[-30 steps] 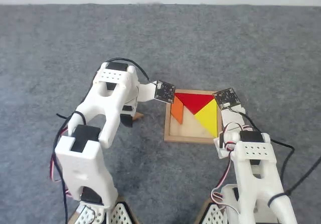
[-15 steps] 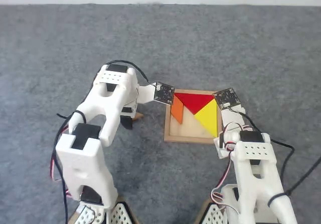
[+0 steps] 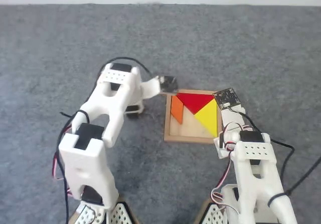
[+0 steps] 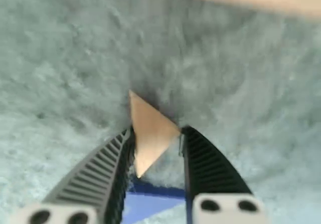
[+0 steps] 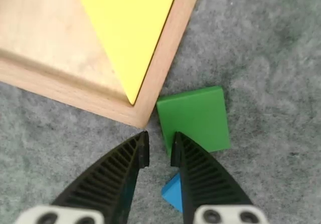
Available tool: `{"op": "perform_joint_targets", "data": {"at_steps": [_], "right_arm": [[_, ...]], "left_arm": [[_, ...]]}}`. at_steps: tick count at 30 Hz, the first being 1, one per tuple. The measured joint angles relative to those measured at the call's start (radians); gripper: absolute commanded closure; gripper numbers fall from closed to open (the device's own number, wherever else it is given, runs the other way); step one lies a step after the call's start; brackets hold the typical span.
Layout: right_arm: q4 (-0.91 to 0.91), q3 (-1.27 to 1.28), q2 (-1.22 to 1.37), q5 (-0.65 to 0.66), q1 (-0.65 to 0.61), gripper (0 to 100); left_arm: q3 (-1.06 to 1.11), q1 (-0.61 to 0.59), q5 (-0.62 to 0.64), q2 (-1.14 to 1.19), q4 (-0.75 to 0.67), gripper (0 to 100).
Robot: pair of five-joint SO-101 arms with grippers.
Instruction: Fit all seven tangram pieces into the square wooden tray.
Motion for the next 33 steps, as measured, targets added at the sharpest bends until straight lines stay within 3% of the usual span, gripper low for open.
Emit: {"op": "perform_joint_targets", "data": {"at_steps": [7,11,14,18,26,33], "right_arm": [[0.000,0.000,0.000,0.000,0.000,90.4],[0.000,0.000,0.000,0.000,0.000,90.4],[0.000,0.000,0.000,0.000,0.000,90.4],[0.000,0.000,0.000,0.000,0.000,90.4],[0.000,0.000,0.000,0.000,0.000,90.4],[0.000,0.000,0.000,0.000,0.000,90.5]], "left_arm": [[-0.259,0.138,0.387,0.012,0.239,90],[-0.311,0.216,0.562,0.012,0.276,94],[-0.311,0.233,0.592,0.012,0.279,94],[-0.311,0.213,0.609,0.012,0.272,86],[-0.296,-0.006,0.617,0.012,0.241,84],[-0.166,-0.029,0.677,0.075,0.149,83]]}}
